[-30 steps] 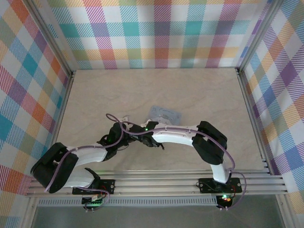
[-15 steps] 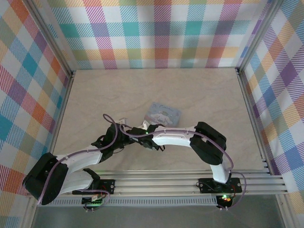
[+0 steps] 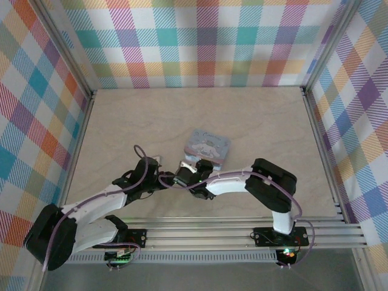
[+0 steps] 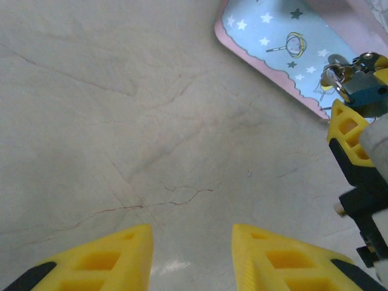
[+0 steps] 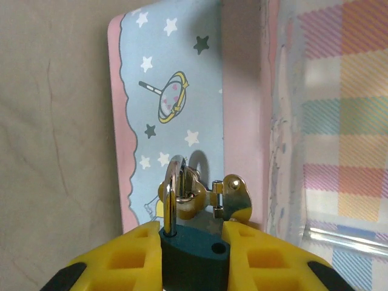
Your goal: Unlock a padlock with a key
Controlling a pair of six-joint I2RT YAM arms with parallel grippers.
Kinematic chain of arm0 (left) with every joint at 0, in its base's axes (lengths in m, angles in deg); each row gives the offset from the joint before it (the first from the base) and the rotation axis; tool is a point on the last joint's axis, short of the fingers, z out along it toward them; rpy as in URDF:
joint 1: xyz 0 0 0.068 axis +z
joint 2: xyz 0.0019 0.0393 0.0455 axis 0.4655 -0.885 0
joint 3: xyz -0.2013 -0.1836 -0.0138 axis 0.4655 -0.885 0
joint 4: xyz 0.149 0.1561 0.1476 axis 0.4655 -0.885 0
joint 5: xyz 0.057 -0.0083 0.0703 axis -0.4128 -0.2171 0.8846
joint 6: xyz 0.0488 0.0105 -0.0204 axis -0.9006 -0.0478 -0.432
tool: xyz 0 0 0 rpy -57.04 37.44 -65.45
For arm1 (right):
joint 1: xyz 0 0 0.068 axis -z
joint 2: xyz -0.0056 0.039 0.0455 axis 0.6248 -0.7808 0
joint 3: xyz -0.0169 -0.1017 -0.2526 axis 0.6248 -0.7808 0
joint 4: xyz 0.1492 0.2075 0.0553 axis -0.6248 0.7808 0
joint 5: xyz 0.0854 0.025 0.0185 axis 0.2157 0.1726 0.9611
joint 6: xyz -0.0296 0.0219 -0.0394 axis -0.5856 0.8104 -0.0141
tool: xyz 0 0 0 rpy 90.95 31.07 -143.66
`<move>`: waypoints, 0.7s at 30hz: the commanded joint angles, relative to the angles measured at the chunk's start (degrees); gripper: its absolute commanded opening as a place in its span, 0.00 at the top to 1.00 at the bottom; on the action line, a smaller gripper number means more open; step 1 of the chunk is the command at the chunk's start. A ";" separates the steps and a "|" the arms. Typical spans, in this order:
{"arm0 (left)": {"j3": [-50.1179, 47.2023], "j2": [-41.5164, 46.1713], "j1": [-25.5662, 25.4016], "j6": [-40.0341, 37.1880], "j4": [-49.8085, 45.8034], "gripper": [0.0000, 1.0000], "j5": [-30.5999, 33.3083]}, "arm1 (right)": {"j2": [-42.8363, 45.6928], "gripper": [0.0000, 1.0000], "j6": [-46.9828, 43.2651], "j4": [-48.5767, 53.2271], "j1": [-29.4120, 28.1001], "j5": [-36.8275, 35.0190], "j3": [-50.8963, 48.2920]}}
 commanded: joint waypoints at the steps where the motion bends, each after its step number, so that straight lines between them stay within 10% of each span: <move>1: 2.16 4.59 0.34 -2.61 -9.12 0.61 3.49 | 2.18 1.00 -7.37 -8.62 0.73 2.45 -0.04; 21: 2.33 -0.61 0.60 -3.68 -3.18 0.61 0.88 | 9.00 1.00 0.29 11.44 5.91 28.38 -1.70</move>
